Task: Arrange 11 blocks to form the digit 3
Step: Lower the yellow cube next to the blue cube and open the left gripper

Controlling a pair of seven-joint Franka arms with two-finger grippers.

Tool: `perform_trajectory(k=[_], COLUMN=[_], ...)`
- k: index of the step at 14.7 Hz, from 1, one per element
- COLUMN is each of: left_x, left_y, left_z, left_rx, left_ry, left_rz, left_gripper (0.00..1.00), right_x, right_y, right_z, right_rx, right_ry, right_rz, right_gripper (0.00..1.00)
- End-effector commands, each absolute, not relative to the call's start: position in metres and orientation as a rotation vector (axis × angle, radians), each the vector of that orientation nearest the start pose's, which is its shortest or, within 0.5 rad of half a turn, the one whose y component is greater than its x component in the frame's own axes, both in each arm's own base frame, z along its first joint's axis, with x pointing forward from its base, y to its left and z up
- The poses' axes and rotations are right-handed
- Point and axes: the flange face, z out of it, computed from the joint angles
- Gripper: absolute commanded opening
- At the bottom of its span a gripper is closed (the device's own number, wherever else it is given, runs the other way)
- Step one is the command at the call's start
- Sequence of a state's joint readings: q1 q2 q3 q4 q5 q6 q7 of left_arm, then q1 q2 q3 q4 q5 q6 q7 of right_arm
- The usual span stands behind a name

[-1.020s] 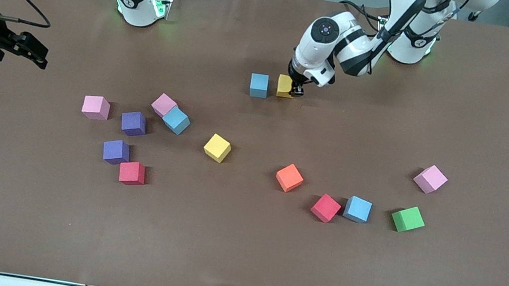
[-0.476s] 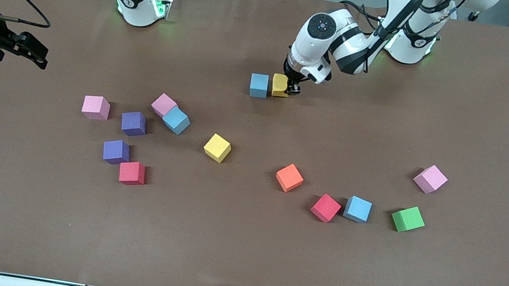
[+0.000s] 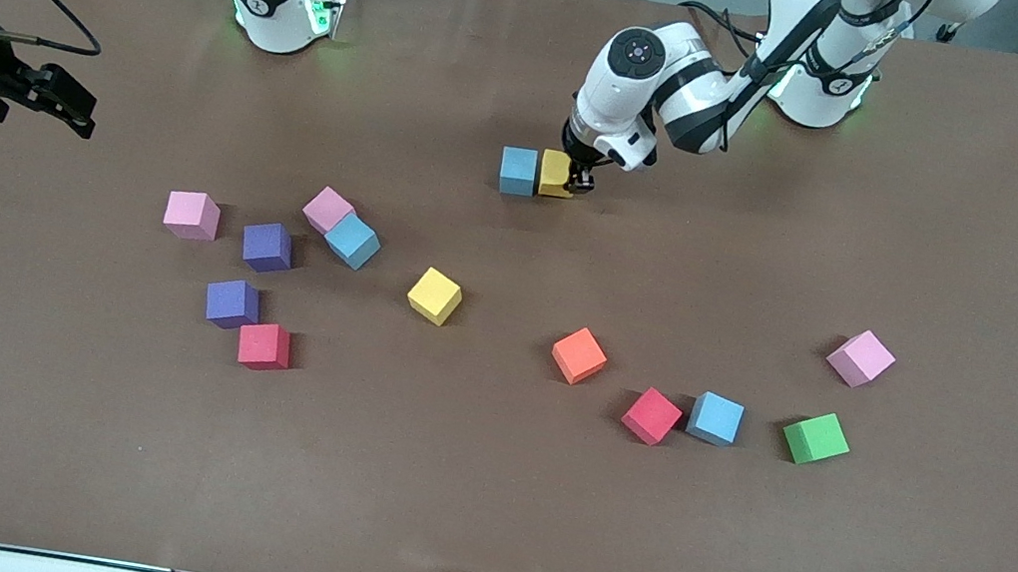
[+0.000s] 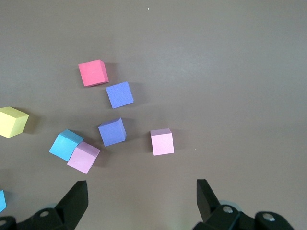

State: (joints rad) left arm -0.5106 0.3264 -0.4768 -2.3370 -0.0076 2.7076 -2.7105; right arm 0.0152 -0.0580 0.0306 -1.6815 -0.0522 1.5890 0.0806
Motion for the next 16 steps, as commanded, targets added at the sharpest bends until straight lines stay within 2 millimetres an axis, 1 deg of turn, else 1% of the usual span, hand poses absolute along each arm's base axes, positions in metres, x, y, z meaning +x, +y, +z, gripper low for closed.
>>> perform_trajectory(k=[1, 4, 7, 11, 13, 14, 15, 16], left_x=[0.291, 0.293, 0.291, 0.290, 0.289, 0.284, 0.283, 0.286], left_y=[-0.452, -0.454, -0.454, -0.454, -0.456, -0.460, -0.460, -0.461], left_z=[0.215, 0.214, 0.207, 0.205, 0.203, 0.203, 0.199, 0.200], left_rx=[1.945, 1.944, 1.967, 1.967, 1.972, 1.985, 1.990, 1.984], left_ry=[2.396, 2.396, 2.394, 2.397, 2.397, 2.388, 2.393, 2.392], left_rz=[-0.259, -0.265, -0.260, -0.259, -0.262, -0.264, -0.269, -0.270], left_gripper=[0.27, 0.27, 0.27, 0.27, 0.27, 0.27, 0.28, 0.32], right_x=[0.534, 0.534, 0.534, 0.534, 0.534, 0.534, 0.534, 0.534], right_y=[0.018, 0.018, 0.019, 0.018, 0.019, 0.018, 0.018, 0.018], right_z=[0.607, 0.607, 0.608, 0.607, 0.607, 0.607, 0.608, 0.608], right_rx=[-3.197, -3.197, -3.197, -3.197, -3.197, -3.197, -3.197, -3.197], right_ry=[0.066, 0.066, 0.064, 0.066, 0.064, 0.066, 0.066, 0.066], right_rz=[0.046, 0.046, 0.043, 0.046, 0.046, 0.046, 0.043, 0.043], right_gripper=[1.00, 1.00, 1.00, 1.00, 1.00, 1.00, 1.00, 1.00])
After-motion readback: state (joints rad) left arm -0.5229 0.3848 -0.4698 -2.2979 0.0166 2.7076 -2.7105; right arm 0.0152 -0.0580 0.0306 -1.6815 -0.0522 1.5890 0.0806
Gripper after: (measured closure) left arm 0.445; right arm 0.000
